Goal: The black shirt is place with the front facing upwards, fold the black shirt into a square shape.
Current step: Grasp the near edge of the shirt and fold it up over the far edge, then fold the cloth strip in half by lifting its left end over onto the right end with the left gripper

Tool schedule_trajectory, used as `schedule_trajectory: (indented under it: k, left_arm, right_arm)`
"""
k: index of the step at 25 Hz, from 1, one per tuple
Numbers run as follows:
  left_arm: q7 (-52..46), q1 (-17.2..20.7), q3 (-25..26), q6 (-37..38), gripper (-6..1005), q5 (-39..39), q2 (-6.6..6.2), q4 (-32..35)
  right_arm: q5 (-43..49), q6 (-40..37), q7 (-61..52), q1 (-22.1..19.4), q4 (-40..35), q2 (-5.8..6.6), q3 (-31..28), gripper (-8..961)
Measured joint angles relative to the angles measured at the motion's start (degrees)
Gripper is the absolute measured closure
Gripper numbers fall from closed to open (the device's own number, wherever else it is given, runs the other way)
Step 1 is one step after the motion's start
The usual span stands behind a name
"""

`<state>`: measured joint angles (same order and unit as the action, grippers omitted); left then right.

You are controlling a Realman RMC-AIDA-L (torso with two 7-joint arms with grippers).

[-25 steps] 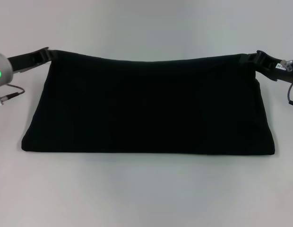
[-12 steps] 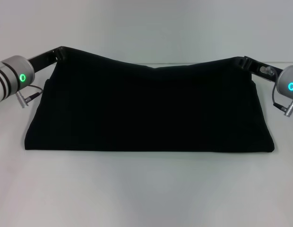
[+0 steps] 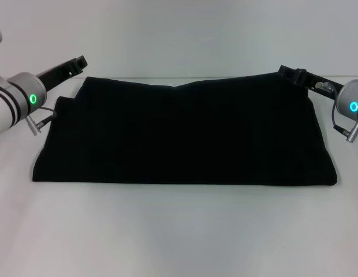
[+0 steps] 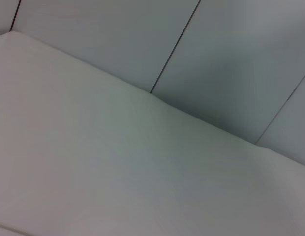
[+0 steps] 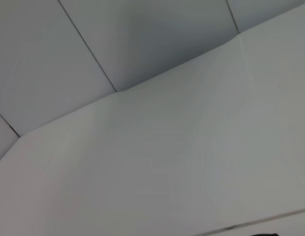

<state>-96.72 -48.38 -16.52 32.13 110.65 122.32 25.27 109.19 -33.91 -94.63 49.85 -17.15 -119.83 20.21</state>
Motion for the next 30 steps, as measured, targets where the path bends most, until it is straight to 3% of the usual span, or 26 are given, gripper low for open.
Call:
schedule_trajectory:
  k: [4, 6, 12, 16, 20, 22, 27, 30]
  left_arm:
    - [-0.3, 1.1, 0.0, 2.0, 806, -0.1, -0.15, -0.2]
    - [-0.4, 2.0, 0.0, 5.0, 595, -0.1, -0.44, -0.3]
    - [-1.1, 6.5, 0.2, 18.4, 407, -2.6, -2.23, -0.3]
    - [-9.9, 10.6, -1.3, 29.9, 345, -2.2, -5.13, -0.3]
    - [-24.7, 14.8, -7.9, 38.0, 258, -1.0, -9.62, -0.3]
    - [-28.4, 16.9, -9.3, 42.8, 211, -0.9, -11.05, 0.2]
    - [-36.4, 23.0, -9.1, 48.5, 189, 0.5, -11.11, 5.3]
    - [-40.4, 24.7, -9.1, 49.1, 190, 4.6, -10.99, 6.5]
  right_arm:
    - [-0.3, 0.8, 0.0, -0.5, 0.1, 0.08, 0.0, 427]
    - [-0.3, 1.2, -0.1, -1.0, 0.1, 0.08, -0.2, 382]
    - [-4.2, -0.8, -0.3, -3.7, 0.1, 0.29, -0.6, 165]
    - [-4.4, -13.7, 4.5, -6.6, -0.6, 1.34, 1.0, 159]
    - [-4.3, -28.3, 13.7, -9.6, -2.7, 2.66, 8.1, 138]
    - [-4.3, -31.6, 16.3, -10.9, -4.7, 2.74, 12.8, 120]
    - [-4.3, -37.9, 24.0, -12.7, -7.2, 1.69, 20.9, 78]
    - [-4.3, -39.0, 26.6, -12.7, -7.2, 0.86, 24.2, 61]
